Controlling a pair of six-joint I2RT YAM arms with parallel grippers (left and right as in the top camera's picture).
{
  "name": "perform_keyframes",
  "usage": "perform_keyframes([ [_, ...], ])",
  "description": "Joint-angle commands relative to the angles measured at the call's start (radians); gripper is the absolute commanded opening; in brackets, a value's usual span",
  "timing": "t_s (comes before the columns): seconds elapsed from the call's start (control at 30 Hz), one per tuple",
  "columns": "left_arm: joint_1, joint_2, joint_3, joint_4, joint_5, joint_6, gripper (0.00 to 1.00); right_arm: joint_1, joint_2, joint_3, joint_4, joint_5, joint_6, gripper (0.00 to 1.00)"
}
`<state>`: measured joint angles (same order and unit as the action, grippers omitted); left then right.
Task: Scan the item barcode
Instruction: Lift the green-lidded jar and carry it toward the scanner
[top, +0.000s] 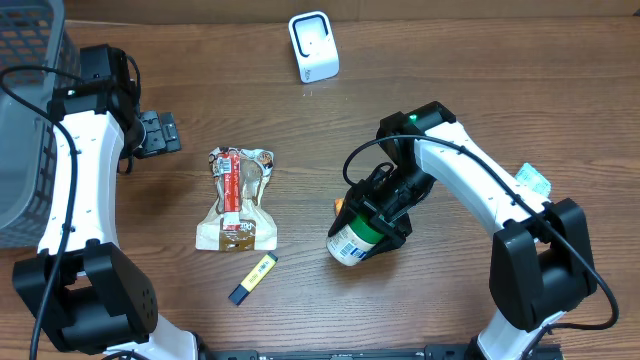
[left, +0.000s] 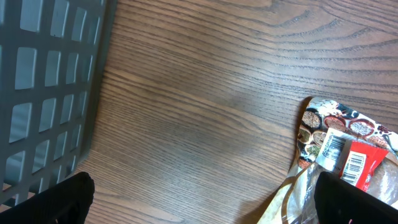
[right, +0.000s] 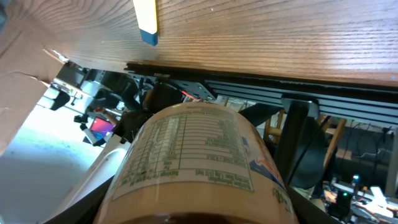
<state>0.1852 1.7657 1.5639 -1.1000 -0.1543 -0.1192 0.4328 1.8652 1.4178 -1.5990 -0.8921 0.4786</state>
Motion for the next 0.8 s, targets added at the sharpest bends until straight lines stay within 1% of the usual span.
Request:
perform_keyframes([
  [0.0,-0.003,0.000,0.002,0.001,0.002,0.018,1.00,0.004,-0.026,0.019,-0.004,-0.064,0.027,0.40],
  [0.1,-0.003,0.000,0.002,0.000,0.002,0.018,1.00,0.004,-0.026,0.019,0.011,-0.061,0.027,0.40],
  [0.23,-0.003,0.000,0.002,0.001,0.002,0.018,1.00,0.004,-0.026,0.019,0.093,-0.008,0.026,0.40],
  [0.3,-0.003,0.000,0.002,0.001,0.002,0.019,1.00,0.004,-0.026,0.019,0.161,0.068,0.026,0.39],
  [0.33,-0.003,0.000,0.002,0.001,0.002,0.018,1.00,0.004,-0.026,0.019,0.236,0.164,0.027,0.38],
  [0.43,-0.003,0.000,0.002,0.001,0.002,0.018,1.00,0.004,-0.026,0.019,0.339,0.369,0.027,0.27],
  [0.5,-0.003,0.000,0.002,0.001,0.002,0.018,1.00,0.004,-0.026,0.019,0.385,0.455,0.027,0.27],
  [0.57,-0.003,0.000,0.002,0.001,0.002,0.018,1.00,0.004,-0.026,0.019,0.433,0.501,0.024,0.27],
  [0.7,-0.003,0.000,0.002,0.001,0.002,0.018,1.00,0.003,-0.026,0.026,0.555,0.507,-0.091,0.26],
  [0.77,-0.003,0.000,0.002,0.001,0.002,0.018,1.00,0.001,-0.026,0.052,0.570,0.507,-0.085,0.23],
])
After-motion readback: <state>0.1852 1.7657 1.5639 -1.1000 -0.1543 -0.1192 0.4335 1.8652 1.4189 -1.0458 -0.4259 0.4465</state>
